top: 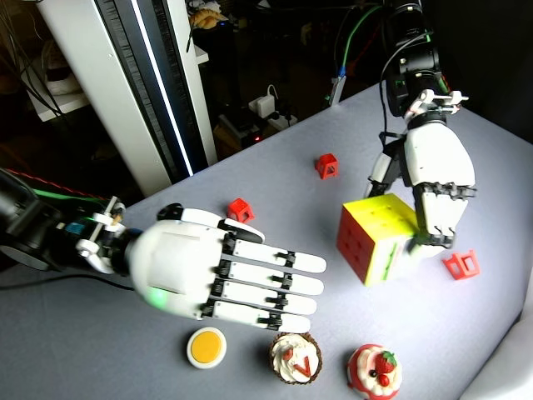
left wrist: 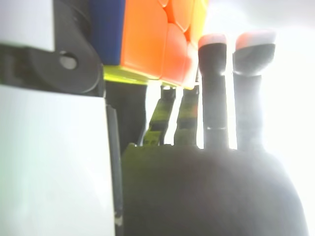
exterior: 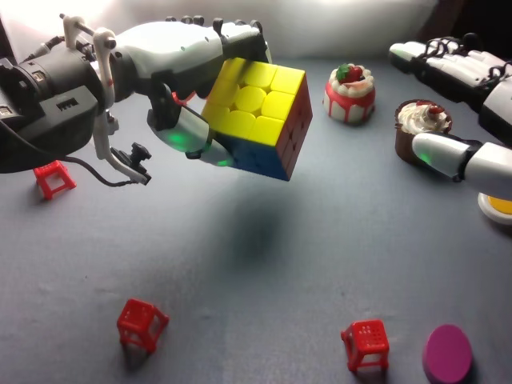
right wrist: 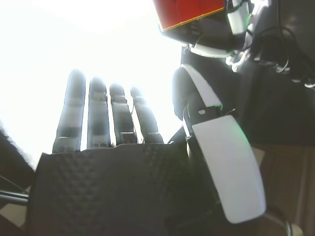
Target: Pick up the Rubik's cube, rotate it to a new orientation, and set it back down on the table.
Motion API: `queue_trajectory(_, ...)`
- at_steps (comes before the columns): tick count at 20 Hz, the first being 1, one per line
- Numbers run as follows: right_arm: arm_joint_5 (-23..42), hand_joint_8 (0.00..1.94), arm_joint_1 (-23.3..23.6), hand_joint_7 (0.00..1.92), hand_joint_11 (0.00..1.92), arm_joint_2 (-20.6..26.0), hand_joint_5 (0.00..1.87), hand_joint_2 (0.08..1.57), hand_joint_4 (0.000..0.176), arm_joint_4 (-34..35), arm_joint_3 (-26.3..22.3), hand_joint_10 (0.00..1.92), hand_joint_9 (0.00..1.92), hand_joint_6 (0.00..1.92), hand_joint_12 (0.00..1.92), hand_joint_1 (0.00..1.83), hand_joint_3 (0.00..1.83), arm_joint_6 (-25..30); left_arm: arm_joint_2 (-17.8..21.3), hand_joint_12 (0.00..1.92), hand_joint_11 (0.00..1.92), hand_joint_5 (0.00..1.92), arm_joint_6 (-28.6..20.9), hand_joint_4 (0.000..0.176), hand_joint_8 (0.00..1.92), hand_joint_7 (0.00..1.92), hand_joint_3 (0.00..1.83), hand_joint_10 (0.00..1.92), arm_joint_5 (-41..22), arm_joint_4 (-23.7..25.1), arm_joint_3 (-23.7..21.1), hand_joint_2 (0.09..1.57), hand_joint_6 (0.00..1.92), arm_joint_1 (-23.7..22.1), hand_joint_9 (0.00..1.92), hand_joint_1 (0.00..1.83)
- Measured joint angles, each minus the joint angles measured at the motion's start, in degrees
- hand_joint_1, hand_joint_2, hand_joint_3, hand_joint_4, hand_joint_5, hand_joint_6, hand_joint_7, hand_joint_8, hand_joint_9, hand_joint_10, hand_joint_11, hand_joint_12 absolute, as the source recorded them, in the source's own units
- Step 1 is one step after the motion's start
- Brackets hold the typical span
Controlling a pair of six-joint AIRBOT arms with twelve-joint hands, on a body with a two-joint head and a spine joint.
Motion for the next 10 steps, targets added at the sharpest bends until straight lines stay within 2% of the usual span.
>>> queue_trajectory(1, 0.0, 0.0, 0.3, 0.1, 0.0, -0.9, 0.1, 1.46, 0.0, -0.3, 1.0, 0.01, 0.14, 0.01, 0.3, 0.15, 0.0, 0.0, 0.2, 1.92, 0.73, 0.45, 0.0, 0.046, 1.92, 0.43, 0.34, 1.92, -0.7, -0.1, 0.0, 0.98, 1.92, 0.0, 0.53, 1.33)
queue_trajectory(3, -0.6, 0.01, 1.7, 0.11, 0.0, -2.2, 0.12, 1.45, 0.0, -1.1, 2.4, 0.02, 0.15, 0.01, 0.37, 0.19, 0.0, 0.0, 0.3, 1.92, 0.76, 0.46, -0.3, 0.048, 1.92, 0.46, 0.32, 1.92, -1.8, -0.2, -0.3, 0.98, 1.92, 0.0, 0.55, 1.33)
queue_trajectory(4, -0.9, 0.01, 2.3, 0.07, 0.0, -3.1, 0.09, 1.47, 0.0, -1.8, 3.3, 0.01, 0.13, 0.01, 0.21, 0.11, 0.0, 0.0, 0.6, 1.92, 0.76, 0.45, -0.3, 0.02, 1.92, 0.46, 0.4, 1.92, -2.3, -0.1, -0.7, 0.95, 1.92, 0.1, 0.55, 1.31)
queue_trajectory(5, -0.7, 0.01, 2.5, 0.07, 0.0, -3.6, 0.09, 1.47, 0.0, -2.0, 3.8, 0.01, 0.13, 0.01, 0.21, 0.11, 0.0, 0.0, 0.6, 1.92, 0.76, 0.45, -0.4, 0.02, 1.92, 0.46, 0.4, 1.92, -2.8, 0.0, -0.8, 0.95, 1.92, 0.1, 0.55, 1.31)
queue_trajectory(6, -1.4, 0.0, 2.8, 0.01, 0.0, -4.3, 0.05, 1.48, 0.0, -2.3, 4.4, 0.01, 0.07, 0.01, 0.04, 0.02, 0.01, 0.0, 0.7, 1.92, 0.72, 0.48, -0.5, 0.007, 1.92, 0.44, 0.6, 1.92, -3.1, 0.0, -0.9, 0.85, 1.92, 0.1, 0.51, 1.36)
queue_trajectory(7, -1.7, 0.0, 3.0, 0.0, 0.0, -4.7, 0.02, 1.49, 0.0, -2.3, 4.8, 0.0, 0.04, 0.0, 0.01, 0.0, 0.01, 0.0, 1.0, 1.92, 0.69, 0.46, -0.5, 0.009, 1.92, 0.41, 0.7, 1.92, -3.3, 0.0, -1.2, 0.81, 1.92, 0.1, 0.49, 1.38)
queue_trajectory(8, -1.9, 0.0, 3.0, 0.0, 0.0, -5.1, 0.01, 1.49, 0.0, -2.3, 5.2, 0.0, 0.01, 0.0, 0.0, 0.0, 0.01, 0.0, 1.2, 1.92, 0.71, 0.45, -0.6, 0.0, 1.92, 0.42, 0.78, 1.92, -3.8, -0.2, -1.3, 0.77, 1.92, 0.1, 0.51, 1.39)
queue_trajectory(9, -2.4, 0.0, 3.5, 0.0, 0.0, -5.8, 0.03, 1.49, 0.0, -2.2, 5.9, 0.01, 0.02, 0.01, 0.0, 0.0, 0.0, 0.0, 1.6, 1.92, 0.74, 0.46, -0.4, 0.016, 1.92, 0.58, 0.9, 1.92, -4.3, 0.2, -1.6, 0.89, 1.92, 0.0, 0.53, 1.32)
queue_trajectory(10, -2.6, 0.0, 3.8, 0.0, 0.0, -6.1, 0.06, 1.49, 0.0, -1.9, 6.3, 0.01, 0.02, 0.02, 0.0, 0.0, 0.0, 0.0, 1.7, 1.92, 0.78, 0.47, -0.2, 0.006, 1.92, 0.62, 0.94, 1.92, -4.3, 0.4, -1.6, 0.9, 1.92, 0.0, 0.56, 1.31)
